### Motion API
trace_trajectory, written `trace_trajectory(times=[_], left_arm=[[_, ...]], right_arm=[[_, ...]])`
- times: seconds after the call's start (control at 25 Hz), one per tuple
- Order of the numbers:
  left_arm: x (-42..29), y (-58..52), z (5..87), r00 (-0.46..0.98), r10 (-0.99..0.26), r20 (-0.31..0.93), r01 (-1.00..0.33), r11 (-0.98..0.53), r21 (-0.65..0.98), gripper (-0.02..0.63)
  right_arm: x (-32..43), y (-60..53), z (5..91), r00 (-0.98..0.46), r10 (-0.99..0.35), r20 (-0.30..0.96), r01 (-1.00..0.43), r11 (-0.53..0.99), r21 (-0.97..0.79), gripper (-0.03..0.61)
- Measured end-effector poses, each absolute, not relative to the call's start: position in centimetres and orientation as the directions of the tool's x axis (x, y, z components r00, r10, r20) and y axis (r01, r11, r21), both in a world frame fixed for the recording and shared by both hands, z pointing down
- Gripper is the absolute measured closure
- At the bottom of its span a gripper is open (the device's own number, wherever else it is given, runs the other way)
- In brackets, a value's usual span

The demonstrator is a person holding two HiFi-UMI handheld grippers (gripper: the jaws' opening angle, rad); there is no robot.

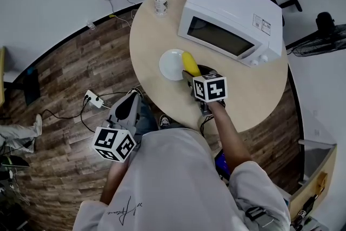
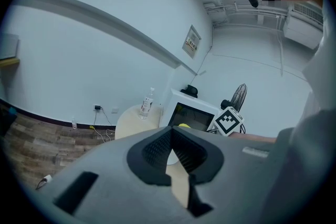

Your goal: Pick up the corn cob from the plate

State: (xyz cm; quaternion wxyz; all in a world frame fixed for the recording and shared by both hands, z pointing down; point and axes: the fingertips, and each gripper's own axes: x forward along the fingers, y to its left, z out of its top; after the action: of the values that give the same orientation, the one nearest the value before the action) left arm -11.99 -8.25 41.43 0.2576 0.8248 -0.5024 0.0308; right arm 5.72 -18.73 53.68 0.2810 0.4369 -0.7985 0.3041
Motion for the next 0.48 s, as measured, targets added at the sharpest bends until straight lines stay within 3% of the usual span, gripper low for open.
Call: trace_trajectory(times=[0.48], left_arm=[[-11.4,-7.4,41.3,0.472,-0.828,0.302,-0.852,-0.342,0.396,0.620]], right_arm=[[6.2,-17.3,51.0,-0.500,-0.557,0.664,-0.851,0.458,-0.257,0.307]])
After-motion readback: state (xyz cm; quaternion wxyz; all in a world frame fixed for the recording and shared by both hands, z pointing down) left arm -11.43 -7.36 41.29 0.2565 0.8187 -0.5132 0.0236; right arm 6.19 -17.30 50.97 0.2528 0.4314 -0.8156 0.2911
